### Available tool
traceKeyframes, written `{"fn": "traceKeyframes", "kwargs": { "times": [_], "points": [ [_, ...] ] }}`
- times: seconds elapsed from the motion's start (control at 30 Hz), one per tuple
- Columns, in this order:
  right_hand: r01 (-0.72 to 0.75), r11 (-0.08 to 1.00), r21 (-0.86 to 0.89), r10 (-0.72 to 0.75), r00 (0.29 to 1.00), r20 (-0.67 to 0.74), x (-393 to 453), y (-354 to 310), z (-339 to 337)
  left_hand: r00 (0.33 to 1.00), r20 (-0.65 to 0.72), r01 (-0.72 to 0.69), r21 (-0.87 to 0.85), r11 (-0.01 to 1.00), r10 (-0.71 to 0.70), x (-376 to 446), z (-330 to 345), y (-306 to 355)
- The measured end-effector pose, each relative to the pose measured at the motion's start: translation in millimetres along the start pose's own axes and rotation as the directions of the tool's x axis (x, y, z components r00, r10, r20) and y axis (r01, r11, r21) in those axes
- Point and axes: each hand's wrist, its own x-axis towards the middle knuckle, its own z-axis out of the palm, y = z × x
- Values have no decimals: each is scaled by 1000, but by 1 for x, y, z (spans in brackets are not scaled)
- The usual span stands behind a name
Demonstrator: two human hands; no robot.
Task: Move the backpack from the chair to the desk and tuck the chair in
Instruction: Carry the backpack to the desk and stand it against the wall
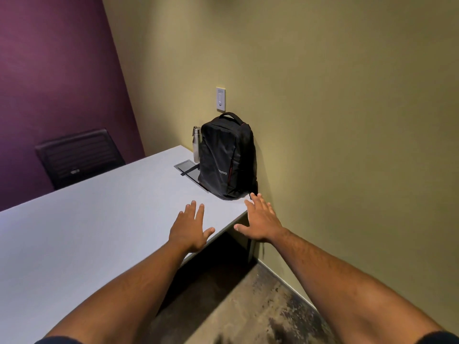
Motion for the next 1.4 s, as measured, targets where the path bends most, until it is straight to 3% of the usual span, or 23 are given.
{"fn": "traceKeyframes", "kwargs": {
  "times": [0.33,0.83,1.4],
  "points": [
    [-59,998,15,59,998,7,-118,-49,29,1000,20,-21,-33,999,21,-105,28,-43],
    [-35,999,-8,34,999,-32,-283,-101,45,998,-2,-69,-34,997,69,-294,16,-49],
    [-76,997,2,76,996,-51,-441,-230,93,985,13,-174,-39,984,175,-479,6,-109]
  ]
}}
